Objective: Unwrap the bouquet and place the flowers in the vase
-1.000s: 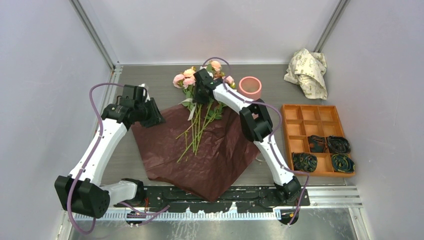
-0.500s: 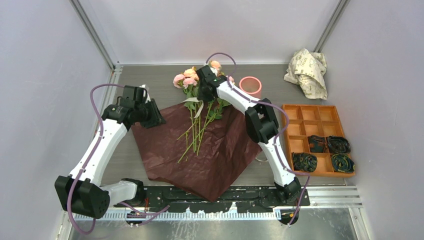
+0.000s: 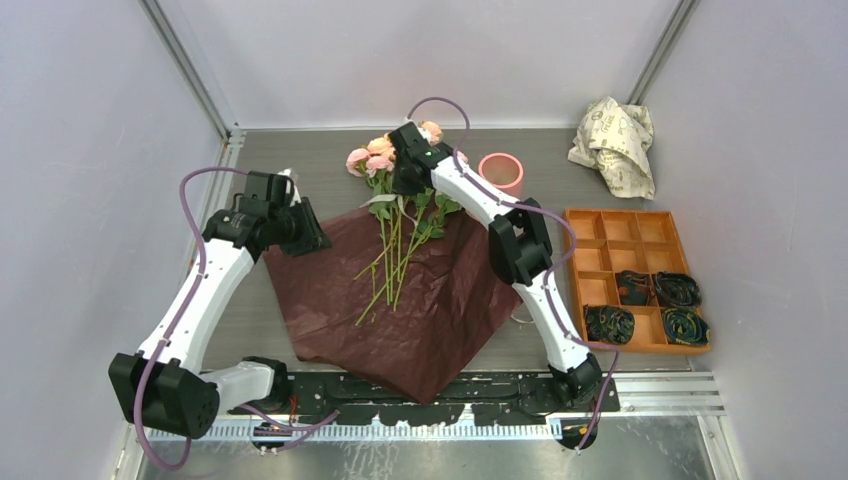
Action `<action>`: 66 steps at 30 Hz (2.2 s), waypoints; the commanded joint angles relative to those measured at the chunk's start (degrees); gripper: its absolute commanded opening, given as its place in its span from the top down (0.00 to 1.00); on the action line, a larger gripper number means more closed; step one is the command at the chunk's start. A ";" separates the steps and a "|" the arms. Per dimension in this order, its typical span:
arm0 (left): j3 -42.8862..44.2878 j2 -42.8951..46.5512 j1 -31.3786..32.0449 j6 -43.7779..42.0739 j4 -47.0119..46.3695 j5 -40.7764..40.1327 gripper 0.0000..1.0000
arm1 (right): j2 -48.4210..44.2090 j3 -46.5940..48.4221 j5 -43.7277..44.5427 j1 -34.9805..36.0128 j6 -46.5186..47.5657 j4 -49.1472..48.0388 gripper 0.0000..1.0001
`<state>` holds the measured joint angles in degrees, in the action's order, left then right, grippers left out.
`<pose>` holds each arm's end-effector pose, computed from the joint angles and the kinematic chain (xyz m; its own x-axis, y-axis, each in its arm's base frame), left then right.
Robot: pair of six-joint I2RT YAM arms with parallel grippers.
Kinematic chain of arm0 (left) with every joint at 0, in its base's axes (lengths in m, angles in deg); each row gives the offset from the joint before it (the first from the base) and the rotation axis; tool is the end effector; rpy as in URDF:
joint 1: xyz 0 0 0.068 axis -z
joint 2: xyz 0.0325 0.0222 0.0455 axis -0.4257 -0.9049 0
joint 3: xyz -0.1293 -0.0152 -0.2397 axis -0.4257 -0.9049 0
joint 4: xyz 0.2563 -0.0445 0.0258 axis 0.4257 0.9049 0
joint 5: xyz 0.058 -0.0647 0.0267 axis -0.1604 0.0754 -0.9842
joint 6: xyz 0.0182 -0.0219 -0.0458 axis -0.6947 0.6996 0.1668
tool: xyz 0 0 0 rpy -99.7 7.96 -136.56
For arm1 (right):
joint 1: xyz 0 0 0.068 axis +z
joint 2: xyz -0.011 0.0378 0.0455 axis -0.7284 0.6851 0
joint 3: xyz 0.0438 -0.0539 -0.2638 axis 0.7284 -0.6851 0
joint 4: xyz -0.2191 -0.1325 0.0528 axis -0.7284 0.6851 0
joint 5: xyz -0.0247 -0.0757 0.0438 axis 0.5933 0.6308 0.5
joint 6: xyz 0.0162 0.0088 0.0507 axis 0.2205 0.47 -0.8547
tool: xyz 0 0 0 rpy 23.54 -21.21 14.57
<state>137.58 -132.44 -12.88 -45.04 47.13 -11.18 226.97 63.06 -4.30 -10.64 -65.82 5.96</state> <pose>0.2256 -0.0546 0.3187 -0.8095 -0.3806 -0.4470 -0.1748 0.8831 -0.4354 0.4391 0.3165 0.2207 -0.8177 0.1215 -0.5627 -0.0809 0.9435 0.3213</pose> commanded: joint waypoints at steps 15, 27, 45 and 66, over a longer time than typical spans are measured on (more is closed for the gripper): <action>13.89 9.32 0.09 -1.39 8.49 -14.96 0.71 | 4.46 12.01 -17.87 13.08 -1.53 -5.08 0.66; 11.21 12.97 0.08 0.06 7.71 -15.02 0.69 | -9.39 -2.78 0.65 11.15 5.61 -3.41 0.01; 7.10 12.54 0.10 0.07 4.79 -11.68 0.70 | -0.99 2.81 3.09 1.01 3.80 2.97 0.51; 5.84 12.27 0.09 -0.25 4.63 -11.96 0.70 | 7.70 8.11 0.67 -0.92 2.48 3.28 0.75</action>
<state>143.55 -120.90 -12.88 -45.46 54.06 -23.49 234.69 67.94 -3.07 -11.82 -62.54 10.26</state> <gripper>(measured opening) 0.296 0.290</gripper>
